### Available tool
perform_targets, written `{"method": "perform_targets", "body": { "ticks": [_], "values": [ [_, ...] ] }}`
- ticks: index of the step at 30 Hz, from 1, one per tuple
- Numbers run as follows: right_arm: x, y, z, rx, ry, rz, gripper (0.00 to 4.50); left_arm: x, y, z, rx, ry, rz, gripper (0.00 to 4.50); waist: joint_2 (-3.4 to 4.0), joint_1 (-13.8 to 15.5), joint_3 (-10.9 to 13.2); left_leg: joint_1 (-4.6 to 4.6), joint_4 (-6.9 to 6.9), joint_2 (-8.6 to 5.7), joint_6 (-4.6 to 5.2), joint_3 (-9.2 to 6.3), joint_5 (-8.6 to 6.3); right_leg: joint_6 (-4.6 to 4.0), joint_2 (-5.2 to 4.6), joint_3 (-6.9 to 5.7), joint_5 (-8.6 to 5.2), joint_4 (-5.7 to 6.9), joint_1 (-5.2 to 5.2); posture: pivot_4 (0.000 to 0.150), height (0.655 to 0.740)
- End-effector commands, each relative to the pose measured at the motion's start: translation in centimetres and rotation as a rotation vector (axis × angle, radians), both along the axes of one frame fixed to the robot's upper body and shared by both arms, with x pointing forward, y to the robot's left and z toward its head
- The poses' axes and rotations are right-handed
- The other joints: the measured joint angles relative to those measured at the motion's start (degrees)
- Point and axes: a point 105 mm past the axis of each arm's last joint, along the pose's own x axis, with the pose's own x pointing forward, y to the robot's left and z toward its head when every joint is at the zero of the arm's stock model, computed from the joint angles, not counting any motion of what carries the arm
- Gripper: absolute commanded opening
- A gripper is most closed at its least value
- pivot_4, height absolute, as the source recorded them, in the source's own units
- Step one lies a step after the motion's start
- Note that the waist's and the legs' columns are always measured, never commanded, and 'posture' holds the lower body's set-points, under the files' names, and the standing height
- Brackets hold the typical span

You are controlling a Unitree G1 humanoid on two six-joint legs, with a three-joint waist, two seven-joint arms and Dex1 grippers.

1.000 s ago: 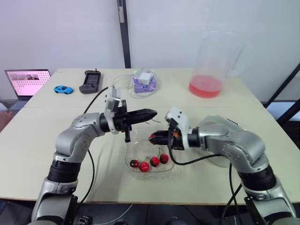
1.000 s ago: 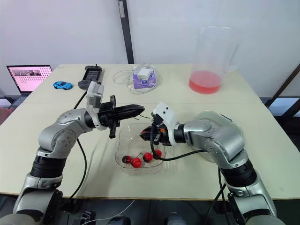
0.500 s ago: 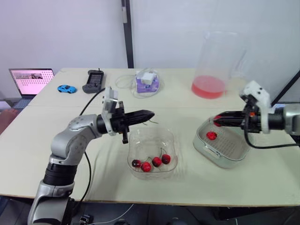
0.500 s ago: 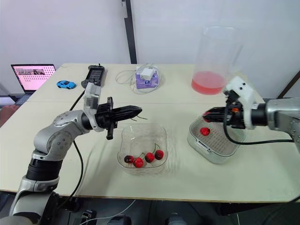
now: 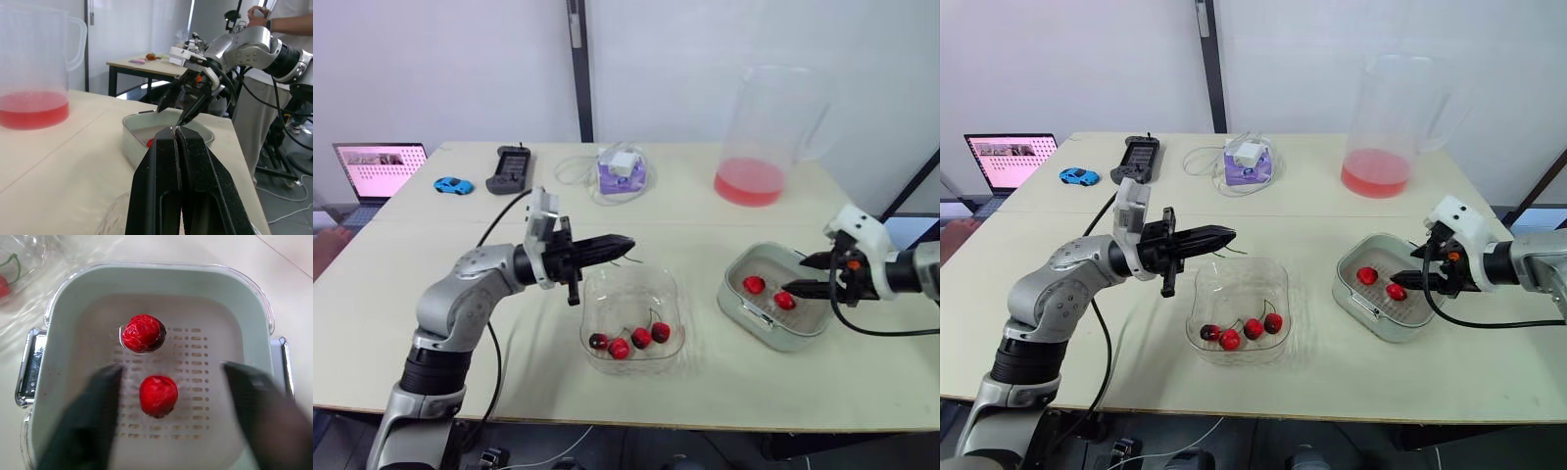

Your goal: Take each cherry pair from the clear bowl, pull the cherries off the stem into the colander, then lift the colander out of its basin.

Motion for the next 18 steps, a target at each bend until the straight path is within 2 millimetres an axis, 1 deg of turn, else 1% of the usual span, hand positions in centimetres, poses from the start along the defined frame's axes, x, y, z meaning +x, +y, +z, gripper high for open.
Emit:
{"method": "perform_targets", "body": {
  "ticks": [1, 2, 4, 6, 7, 9, 11, 14, 15, 16, 18],
  "values": [
    [-0.8, 0.6, 4.2, 0.012, -0.108, 0.045, 4.39, -0.6, 0.7, 0.8, -0.012, -0.033, 0.006, 0.00, 0.02, -0.03, 0.01, 0.00, 0.00, 0.00, 0.00, 0.01, 0.00, 0.00, 0.00, 0.01, 0.00, 0.00, 0.00, 0.150, 0.7332],
    [-1.3, 1.7, 4.8, 0.012, -0.113, 0.107, 4.39, -0.5, 0.9, 0.8, -0.007, -0.030, 0.013, 0.00, 0.02, -0.05, 0.01, 0.01, 0.00, 0.00, 0.00, 0.00, 0.00, 0.00, 0.01, 0.00, 0.00, 0.00, 0.00, 0.150, 0.7332],
    [-2.5, 5.0, 6.2, 0.080, -0.121, 0.271, 4.39, -0.6, 1.5, 0.7, 0.003, -0.026, 0.033, 0.00, 0.03, -0.38, 0.01, 0.02, -0.01, 0.01, 0.00, 0.00, 0.00, 0.00, 0.02, 0.01, 0.00, 0.00, 0.00, 0.150, 0.7332],
    [-3.5, 7.0, 7.1, 0.131, -0.125, 0.376, 4.39, -0.6, 2.0, 0.7, 0.009, -0.023, 0.048, 0.00, 0.04, -0.45, 0.02, 0.03, -0.03, 0.03, 0.00, -0.02, 0.00, 0.00, 0.04, -0.01, 0.00, 0.01, 0.01, 0.150, 0.7332],
    [-4.2, 8.6, 7.8, 0.180, -0.141, 0.471, 4.39, -0.6, 2.6, 0.7, 0.017, -0.020, 0.071, 0.00, 0.04, -0.50, 0.02, 0.03, -0.02, 0.03, 0.00, -0.03, 0.00, 0.00, 0.04, -0.01, 0.00, 0.01, 0.01, 0.150, 0.7332],
    [-5.1, 10.7, 9.0, 0.264, -0.163, 0.607, 4.39, -0.7, 4.1, 0.6, 0.033, -0.015, 0.122, 0.00, 0.04, -0.90, 0.02, 0.02, -0.02, 0.03, 0.00, -0.02, 0.00, 0.00, 0.02, -0.01, 0.00, -0.02, 0.03, 0.150, 0.7332],
    [-5.4, 11.5, 9.5, 0.301, -0.169, 0.650, 4.39, -0.9, 5.0, 0.5, 0.045, -0.011, 0.150, 0.00, 0.04, -1.03, 0.04, 0.02, -0.03, 0.04, 0.00, -0.06, 0.00, 0.00, 0.02, -0.04, 0.00, -0.03, 0.04, 0.150, 0.7332],
    [-5.3, 12.6, 9.8, 0.336, -0.177, 0.705, 4.39, -1.2, 7.5, -0.2, 0.073, 0.028, 0.232, 0.00, 0.02, -0.91, 0.04, 0.00, -0.02, 0.03, 0.00, -0.07, 0.00, 0.00, 0.00, -0.07, 0.00, -0.06, 0.05, 0.150, 0.7332],
    [-5.2, 13.0, 9.7, 0.342, -0.177, 0.727, 4.39, -1.5, 8.7, -0.9, 0.086, 0.053, 0.270, 0.00, 0.02, -0.99, 0.04, 0.00, -0.02, 0.02, 0.00, -0.05, 0.00, 0.00, -0.03, -0.07, 0.00, -0.06, 0.05, 0.150, 0.7332],
    [-5.2, 13.3, 9.7, 0.343, -0.178, 0.741, 4.39, -1.7, 9.6, -1.3, 0.095, 0.069, 0.292, 0.00, 0.03, -1.03, 0.04, 0.00, -0.04, 0.02, 0.00, -0.06, 0.00, 0.00, -0.02, -0.07, 0.00, -0.06, 0.05, 0.150, 0.7332],
    [-4.5, 13.9, 9.2, 0.342, -0.172, 0.762, 4.39, -2.5, 11.8, -3.5, 0.134, 0.170, 0.366, 0.00, 0.02, -1.34, 0.04, 0.00, -0.05, 0.03, 0.00, -0.05, 0.00, 0.00, -0.02, -0.07, 0.00, -0.06, 0.03, 0.150, 0.7332]
  ]
}}
